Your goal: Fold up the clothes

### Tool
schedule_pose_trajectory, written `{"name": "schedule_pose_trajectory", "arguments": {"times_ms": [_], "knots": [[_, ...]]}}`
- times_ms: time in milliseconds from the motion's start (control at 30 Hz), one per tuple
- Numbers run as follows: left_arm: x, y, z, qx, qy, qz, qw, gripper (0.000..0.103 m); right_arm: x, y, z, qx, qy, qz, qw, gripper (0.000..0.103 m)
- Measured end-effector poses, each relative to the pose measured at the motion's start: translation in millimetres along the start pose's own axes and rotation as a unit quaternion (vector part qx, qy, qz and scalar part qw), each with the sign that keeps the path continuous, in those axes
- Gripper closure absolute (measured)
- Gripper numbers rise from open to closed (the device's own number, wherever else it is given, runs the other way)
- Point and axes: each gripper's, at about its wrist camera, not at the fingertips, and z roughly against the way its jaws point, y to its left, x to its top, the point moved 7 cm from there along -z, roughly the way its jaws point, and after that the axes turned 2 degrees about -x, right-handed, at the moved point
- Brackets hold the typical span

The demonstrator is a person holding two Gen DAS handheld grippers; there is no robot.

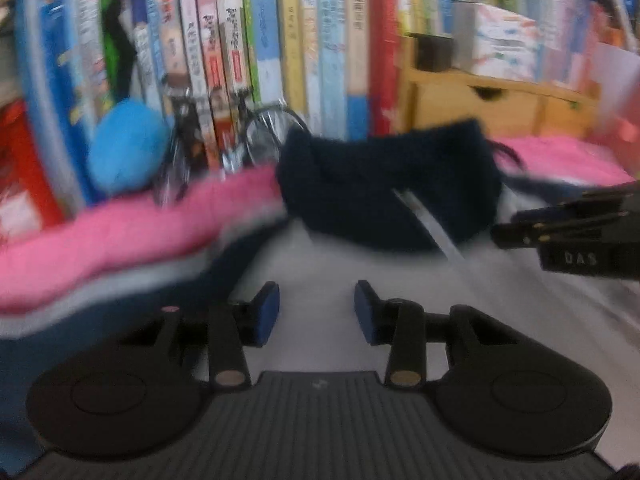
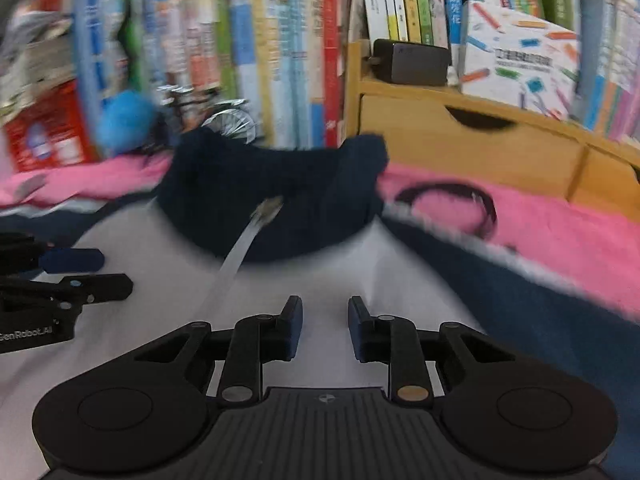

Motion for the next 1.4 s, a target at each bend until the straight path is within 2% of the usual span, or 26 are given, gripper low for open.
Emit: {"name": "schedule_pose_trajectory", "arguments": {"times_ms": [100,133,233,333,400,433,467,567,667,733,833,900,967,1033,1100,1233,1367,1400], "knots": [[16,15,-29,0.007,-0.009,0.023,0.9997,0.054,21,-10,-29,-0.017,-0.004,-0.004,1.000,0.077],[20,18,-36,0.009,-0.009,0.027,0.9995,0.050,25,-13,-36,-0.023,-0.006,-0.005,1.000,0.077],[27,23,-45,0.013,-0.006,0.028,0.9995,0.048,32,-15,-46,-0.028,-0.019,0.006,0.999,0.077],[17,27,-13,0.008,-0.013,0.034,0.9993,0.052,30,-18,-39,-0.025,-0.025,-0.005,0.999,0.076],[0,35,23,-0.005,-0.031,0.030,0.9990,0.052,26,-18,-27,-0.026,-0.034,-0.008,0.999,0.067],[-11,40,40,-0.007,-0.039,0.024,0.9989,0.051,22,-15,-17,-0.026,-0.043,0.001,0.999,0.058],[-22,47,54,0.000,-0.040,0.015,0.9991,0.051,17,-10,-7,-0.019,-0.053,0.011,0.998,0.051],[-58,80,91,0.039,-0.043,0.002,0.9983,0.052,-2,8,27,0.026,-0.070,0.035,0.997,0.041],[-90,118,118,0.080,-0.032,0.001,0.9963,0.050,-23,23,57,0.066,-0.069,0.049,0.994,0.035],[-106,151,126,0.121,-0.021,0.020,0.9922,0.049,-35,30,67,0.080,-0.059,0.057,0.993,0.033],[-120,213,140,0.174,-0.026,0.090,0.9803,0.049,-51,37,77,0.088,-0.043,0.069,0.993,0.029],[-118,257,153,0.217,-0.048,0.140,0.9648,0.050,-60,36,76,0.082,-0.034,0.070,0.994,0.028],[-116,300,166,0.260,-0.069,0.187,0.9447,0.050,-67,34,73,0.078,-0.033,0.055,0.995,0.023],[-113,340,173,0.305,-0.074,0.211,0.9256,0.050,-69,31,71,0.081,-0.034,0.035,0.996,0.020],[-111,373,175,0.331,-0.064,0.225,0.9143,0.050,-69,30,70,0.077,-0.033,0.031,0.996,0.017],[-109,412,155,0.340,-0.001,0.252,0.9062,0.049,-68,27,67,0.073,-0.031,0.028,0.996,0.012],[-115,423,134,0.369,0.057,0.248,0.8937,0.050,-69,26,66,0.070,-0.029,0.027,0.997,0.009],[-117,424,131,0.379,0.063,0.243,0.8905,0.065,-69,26,65,0.069,-0.029,0.026,0.997,0.009]]}}
